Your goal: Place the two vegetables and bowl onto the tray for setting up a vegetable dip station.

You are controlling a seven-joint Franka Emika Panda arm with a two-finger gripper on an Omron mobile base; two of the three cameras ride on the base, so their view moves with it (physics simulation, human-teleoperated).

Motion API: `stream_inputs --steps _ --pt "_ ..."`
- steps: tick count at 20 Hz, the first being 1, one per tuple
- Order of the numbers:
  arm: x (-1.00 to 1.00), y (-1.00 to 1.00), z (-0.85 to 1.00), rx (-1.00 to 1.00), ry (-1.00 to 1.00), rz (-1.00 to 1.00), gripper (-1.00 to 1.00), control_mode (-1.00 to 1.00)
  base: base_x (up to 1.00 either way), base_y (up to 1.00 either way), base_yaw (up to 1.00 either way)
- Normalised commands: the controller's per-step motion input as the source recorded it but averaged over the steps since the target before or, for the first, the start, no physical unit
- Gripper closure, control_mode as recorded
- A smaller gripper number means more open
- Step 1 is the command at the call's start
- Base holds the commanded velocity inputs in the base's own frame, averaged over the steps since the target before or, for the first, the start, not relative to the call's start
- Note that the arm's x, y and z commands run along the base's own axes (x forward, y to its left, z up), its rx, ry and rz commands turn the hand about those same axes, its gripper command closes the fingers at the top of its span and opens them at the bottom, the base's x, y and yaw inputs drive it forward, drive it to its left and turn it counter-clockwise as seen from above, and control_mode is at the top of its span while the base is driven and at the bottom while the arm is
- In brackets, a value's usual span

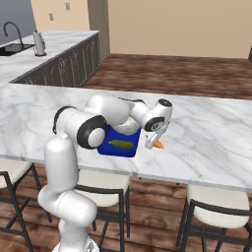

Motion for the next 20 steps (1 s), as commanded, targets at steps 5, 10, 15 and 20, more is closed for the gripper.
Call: stream_inputs --steps 5,10,15,20 --pt "-0.07 0.10 0.37 0.00 0.00 0.22 1.00 -1.00 0.00 0.00 0.00" --pt "-0.16 0.28 0.24 0.00 0.02 0.15 1.00 -1.00 0.00 0.00 0.00" --pt "-0.20 0.44 0.04 0.00 0.00 0.13 1.00 -1.00 0.00 0.00 0.00" --pt "-0.02 0.59 0.00 0.00 0.00 0.10 1.00 -1.00 0.00 0.00 0.00"
